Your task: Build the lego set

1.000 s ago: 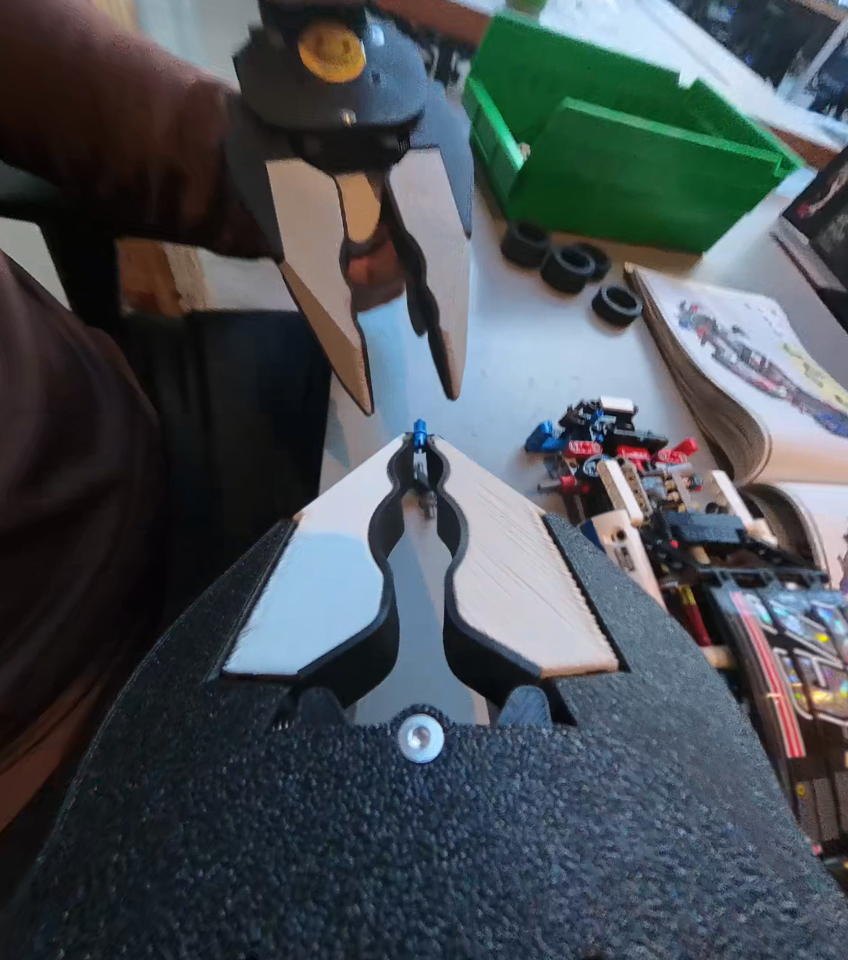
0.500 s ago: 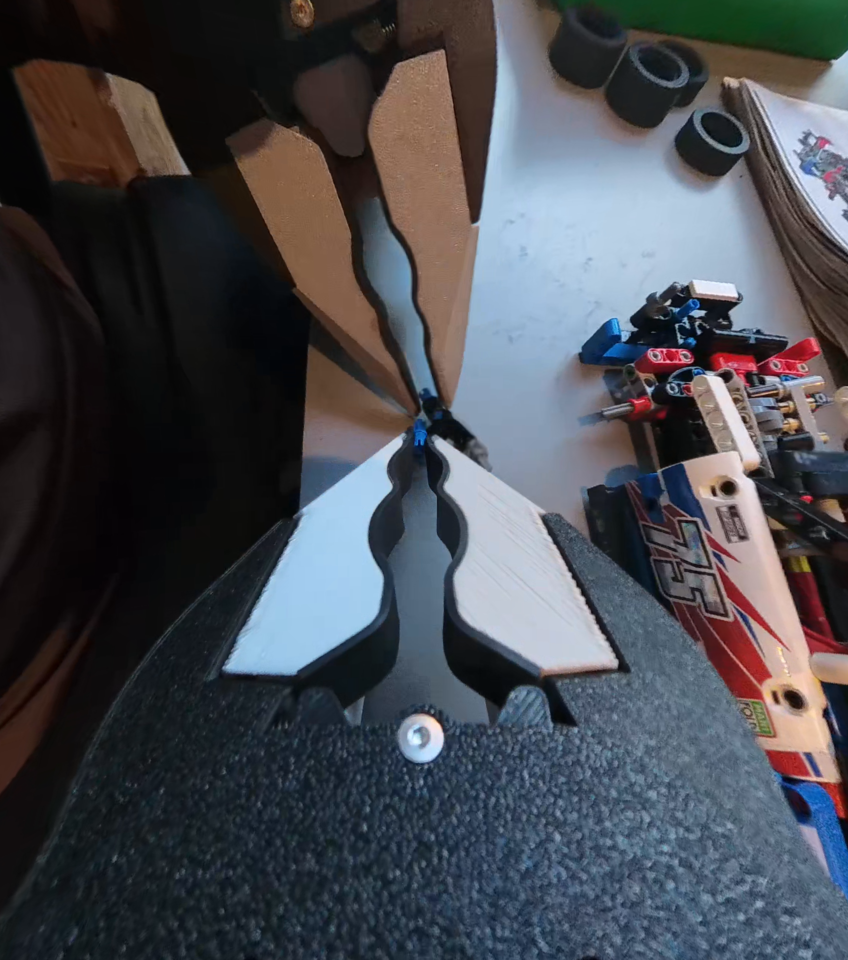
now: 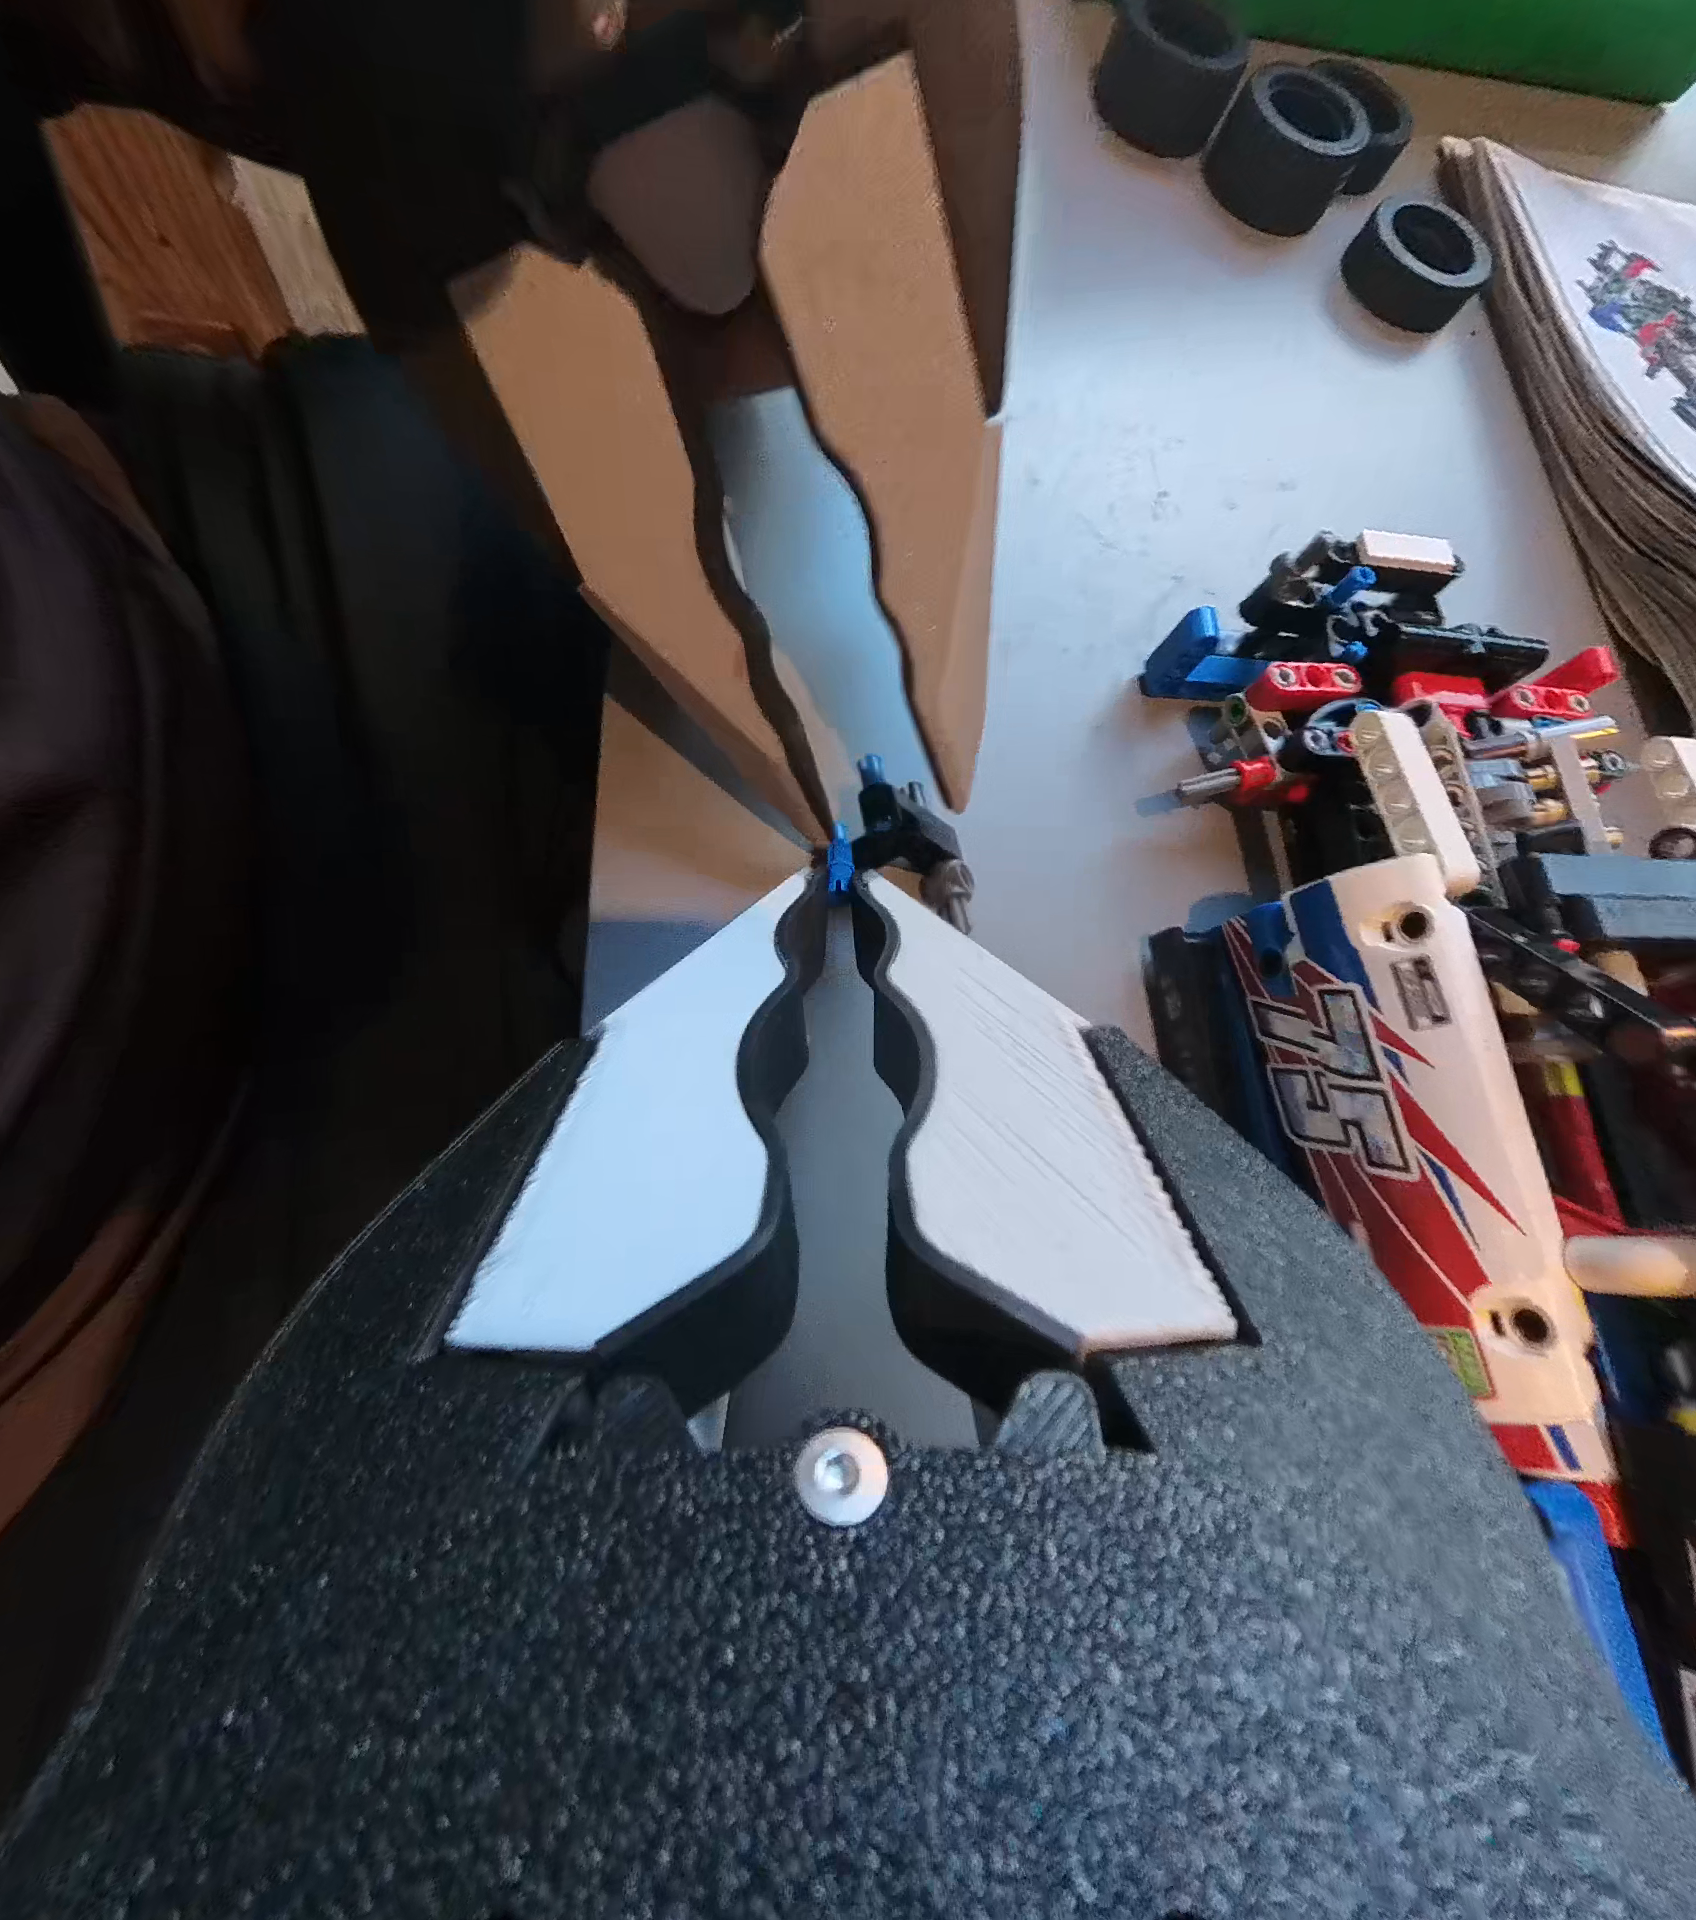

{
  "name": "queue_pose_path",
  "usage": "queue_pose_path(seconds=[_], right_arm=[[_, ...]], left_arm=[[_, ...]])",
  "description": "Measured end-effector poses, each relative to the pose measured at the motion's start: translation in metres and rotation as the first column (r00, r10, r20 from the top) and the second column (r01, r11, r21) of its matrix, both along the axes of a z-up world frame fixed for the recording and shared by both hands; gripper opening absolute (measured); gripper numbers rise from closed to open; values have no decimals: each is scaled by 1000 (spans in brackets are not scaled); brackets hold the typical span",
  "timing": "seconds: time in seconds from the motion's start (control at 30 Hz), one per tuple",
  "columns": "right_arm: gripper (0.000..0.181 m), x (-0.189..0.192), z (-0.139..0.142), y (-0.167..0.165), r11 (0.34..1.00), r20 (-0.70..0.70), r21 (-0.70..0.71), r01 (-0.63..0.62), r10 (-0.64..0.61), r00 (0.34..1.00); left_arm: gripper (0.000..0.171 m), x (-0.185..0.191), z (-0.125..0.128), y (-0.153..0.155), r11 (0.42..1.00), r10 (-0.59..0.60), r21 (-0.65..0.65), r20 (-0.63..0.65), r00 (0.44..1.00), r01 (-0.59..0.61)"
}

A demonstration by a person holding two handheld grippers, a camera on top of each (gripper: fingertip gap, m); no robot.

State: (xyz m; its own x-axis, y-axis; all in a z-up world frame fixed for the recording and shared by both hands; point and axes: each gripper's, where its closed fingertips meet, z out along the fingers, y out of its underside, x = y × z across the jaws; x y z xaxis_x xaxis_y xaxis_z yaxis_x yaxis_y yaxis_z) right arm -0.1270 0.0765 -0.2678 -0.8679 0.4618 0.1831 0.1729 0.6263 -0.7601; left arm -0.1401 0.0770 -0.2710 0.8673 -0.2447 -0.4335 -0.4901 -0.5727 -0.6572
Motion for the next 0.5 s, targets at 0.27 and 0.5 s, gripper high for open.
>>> queue_pose_path(seconds=[0.27, 0.5], right_arm=[[4, -5, 3, 11, 1000, -16, -8, 19, -19, 1000], [4, -6, 1, 6, 1000, -4, -24, 8, -9, 1000]], left_arm=[[7, 1, -1, 5, 1000, -29, -2, -3, 1000, 29], [14, -1, -3, 6, 1000, -18, -8, 15, 1000, 18]])
